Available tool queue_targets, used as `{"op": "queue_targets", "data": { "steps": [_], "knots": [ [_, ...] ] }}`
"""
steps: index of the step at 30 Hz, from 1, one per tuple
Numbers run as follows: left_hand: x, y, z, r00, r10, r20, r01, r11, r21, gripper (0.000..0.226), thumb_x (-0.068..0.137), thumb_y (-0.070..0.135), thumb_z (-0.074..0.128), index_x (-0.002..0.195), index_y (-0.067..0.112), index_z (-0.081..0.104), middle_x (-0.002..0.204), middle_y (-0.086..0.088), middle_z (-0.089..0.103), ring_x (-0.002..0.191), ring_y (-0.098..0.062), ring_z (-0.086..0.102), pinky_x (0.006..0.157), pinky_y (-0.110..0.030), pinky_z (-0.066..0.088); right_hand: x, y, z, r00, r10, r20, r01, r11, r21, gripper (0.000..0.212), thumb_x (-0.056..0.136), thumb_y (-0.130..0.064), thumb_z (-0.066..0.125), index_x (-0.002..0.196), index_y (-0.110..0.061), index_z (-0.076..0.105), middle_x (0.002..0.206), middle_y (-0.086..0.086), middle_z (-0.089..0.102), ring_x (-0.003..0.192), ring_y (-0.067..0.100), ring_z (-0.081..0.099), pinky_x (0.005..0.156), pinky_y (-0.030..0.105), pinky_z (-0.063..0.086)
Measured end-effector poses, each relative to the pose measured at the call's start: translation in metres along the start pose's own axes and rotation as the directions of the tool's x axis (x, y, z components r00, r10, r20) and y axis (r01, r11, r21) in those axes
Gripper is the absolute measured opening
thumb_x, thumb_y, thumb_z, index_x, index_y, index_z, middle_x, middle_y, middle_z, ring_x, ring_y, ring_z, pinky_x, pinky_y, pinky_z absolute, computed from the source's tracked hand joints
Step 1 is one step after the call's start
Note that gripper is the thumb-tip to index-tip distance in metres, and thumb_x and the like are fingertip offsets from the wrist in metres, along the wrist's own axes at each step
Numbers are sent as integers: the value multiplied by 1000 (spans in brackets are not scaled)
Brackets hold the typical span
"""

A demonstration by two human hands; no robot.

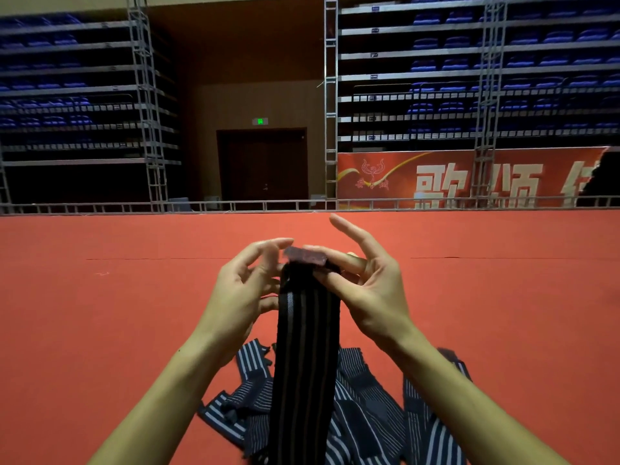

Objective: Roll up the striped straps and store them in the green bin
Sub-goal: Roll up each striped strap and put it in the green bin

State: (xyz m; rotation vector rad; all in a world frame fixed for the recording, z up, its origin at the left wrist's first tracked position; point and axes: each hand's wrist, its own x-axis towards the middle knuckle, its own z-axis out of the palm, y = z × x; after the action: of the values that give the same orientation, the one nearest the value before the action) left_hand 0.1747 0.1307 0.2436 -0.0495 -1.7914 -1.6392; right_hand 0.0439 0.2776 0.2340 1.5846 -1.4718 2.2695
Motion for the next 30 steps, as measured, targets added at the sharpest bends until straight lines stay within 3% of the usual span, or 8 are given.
{"op": "queue_targets", "data": {
  "steps": [2,5,9,11,17,21,25,30],
  "knots": [
    [1,3,1,997,-81,3,81,996,-31,78,87,77,49,131,16,71,115,-24,79,113,-41,76,103,-68,56,-2,3,-1,1000,11,17,-10,999,-37,74,94,19,66,154,-21,50,121,8,80,119,52,67,105,61,56],
    [2,8,1,995,-90,41,88,995,48,57,96,64,67,124,16,74,114,-19,80,109,-42,77,97,-71,55,-4,6,-2,999,40,20,-39,998,-43,71,94,22,63,152,-17,52,119,10,80,117,35,74,105,47,59],
    [0,7,-1,994,-59,91,44,986,159,31,98,28,75,126,15,70,109,-15,82,101,-36,81,88,-64,60,-4,14,-7,998,39,55,-34,996,-79,70,92,9,63,153,-25,53,122,6,80,117,67,55,107,73,47],
    [-1,5,0,994,-47,99,30,985,171,31,98,21,75,127,14,68,107,-16,82,101,-35,81,86,-60,61,-6,16,-9,996,52,72,-46,996,-74,71,91,4,62,154,-25,50,124,7,79,118,70,51,107,76,44],
    [1,-5,5,997,37,72,-53,971,232,27,100,16,73,125,14,65,101,-14,83,93,-33,82,69,-44,64,-13,15,-13,987,110,115,-110,994,-6,58,106,8,57,157,-13,40,130,11,76,130,36,68,112,55,53],
    [1,-11,7,994,97,47,-105,965,241,29,96,16,76,122,13,64,95,-17,82,88,-36,82,80,-62,64,-16,11,-21,978,130,163,-129,992,-13,50,106,5,54,153,-11,45,135,11,74,132,29,67,110,47,55],
    [1,-12,6,988,122,96,-141,964,226,36,93,11,78,125,11,61,99,-18,82,95,-36,81,88,-53,65,-13,8,-29,978,107,177,-65,971,-230,40,100,-8,75,136,-24,68,130,4,74,103,43,72,96,67,56],
    [1,-16,4,984,107,144,-136,968,211,45,89,14,81,128,12,58,108,-19,80,106,-35,79,96,-51,63,-13,9,-31,983,53,174,-16,979,-205,30,98,5,72,122,-12,75,118,6,76,108,42,70,93,66,54]
  ]
}}
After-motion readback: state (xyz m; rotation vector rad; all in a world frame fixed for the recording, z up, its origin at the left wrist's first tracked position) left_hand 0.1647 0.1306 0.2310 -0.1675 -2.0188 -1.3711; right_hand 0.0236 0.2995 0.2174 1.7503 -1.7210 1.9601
